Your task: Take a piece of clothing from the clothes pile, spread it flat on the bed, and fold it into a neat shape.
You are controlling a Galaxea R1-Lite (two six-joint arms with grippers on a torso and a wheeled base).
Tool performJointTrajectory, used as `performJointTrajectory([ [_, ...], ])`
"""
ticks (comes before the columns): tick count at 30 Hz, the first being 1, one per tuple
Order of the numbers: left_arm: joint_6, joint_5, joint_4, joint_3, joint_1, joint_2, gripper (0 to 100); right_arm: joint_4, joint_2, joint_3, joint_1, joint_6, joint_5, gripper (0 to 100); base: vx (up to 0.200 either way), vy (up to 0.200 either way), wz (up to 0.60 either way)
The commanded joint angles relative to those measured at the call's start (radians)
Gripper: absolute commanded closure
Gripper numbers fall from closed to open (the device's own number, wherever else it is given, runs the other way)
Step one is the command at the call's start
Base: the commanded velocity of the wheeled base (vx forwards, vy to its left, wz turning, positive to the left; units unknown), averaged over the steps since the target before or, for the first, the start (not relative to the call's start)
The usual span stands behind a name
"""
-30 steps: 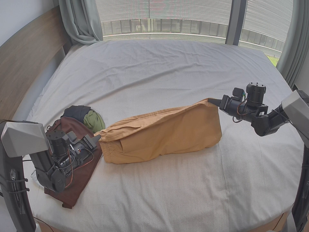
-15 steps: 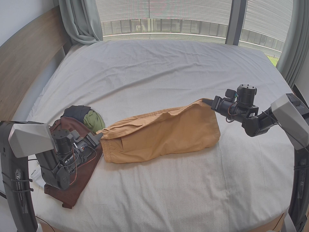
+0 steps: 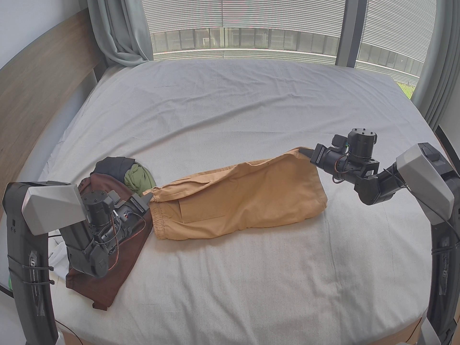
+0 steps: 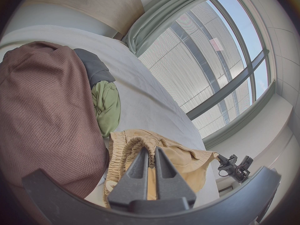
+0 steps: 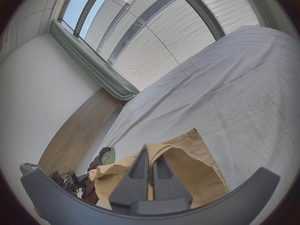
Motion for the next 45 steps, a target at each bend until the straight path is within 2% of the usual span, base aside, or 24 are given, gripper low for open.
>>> performJointTrajectory([
  [1,-0.001,0.001,-0.001,-0.003,0.001,0.009,100,-0.005,0.023,-0.012,0.002,-0.002,-0.001,100,0.000,0.000,0.00],
  [8,0.005,0.005,-0.001,-0.023,0.002,0.035,100,-0.008,0.037,-0.033,0.010,0.001,-0.009,100,0.000,0.000,0.00],
  [9,0.005,0.005,-0.001,-0.024,0.002,0.035,0,-0.008,0.037,-0.037,0.011,0.001,-0.012,0,0.000,0.000,0.00],
  [12,0.005,0.005,-0.001,-0.032,0.009,0.032,0,-0.011,0.039,-0.079,0.013,0.026,-0.040,0,0.000,0.000,0.00],
  [14,0.004,0.014,-0.001,-0.044,0.018,0.029,0,-0.031,0.036,-0.095,0.013,0.072,-0.069,0,0.000,0.000,0.00],
  [15,0.004,0.031,-0.001,-0.055,0.027,0.028,0,-0.045,0.022,-0.090,0.013,0.104,-0.070,0,0.000,0.000,0.00],
  [18,-0.001,0.047,-0.001,-0.064,0.035,0.017,0,-0.045,-0.027,-0.072,0.010,0.110,-0.070,0,0.000,0.000,0.00],
  [26,-0.067,0.036,-0.001,0.018,0.009,-0.106,0,-0.058,-0.185,0.181,0.005,0.096,-0.057,0,0.000,0.000,0.00],
  [31,-0.067,0.025,-0.001,0.043,-0.016,-0.158,0,-0.186,-0.290,0.404,0.002,0.101,0.022,0,0.000,0.000,0.00],
  [35,-0.065,0.016,-0.001,0.066,-0.017,-0.181,0,-0.303,-0.334,0.543,0.006,0.101,0.036,0,0.000,0.000,0.00],
  [37,-0.065,-0.010,-0.001,0.087,-0.019,-0.204,0,-0.401,-0.366,0.652,0.011,0.102,0.068,0,0.000,0.000,0.00],
  [41,-0.061,-0.048,-0.001,0.137,-0.024,-0.233,0,-0.464,-0.363,0.735,0.011,0.101,0.078,0,0.000,0.000,0.00],
  [43,-0.039,-0.091,0.001,0.173,-0.024,-0.255,0,-0.513,-0.336,0.783,0.011,0.101,0.078,0,0.000,0.000,0.00],
  [45,-0.004,-0.099,0.001,0.181,-0.024,-0.258,0,-0.548,-0.297,0.798,0.010,0.102,0.077,0,0.000,0.000,0.00],
])
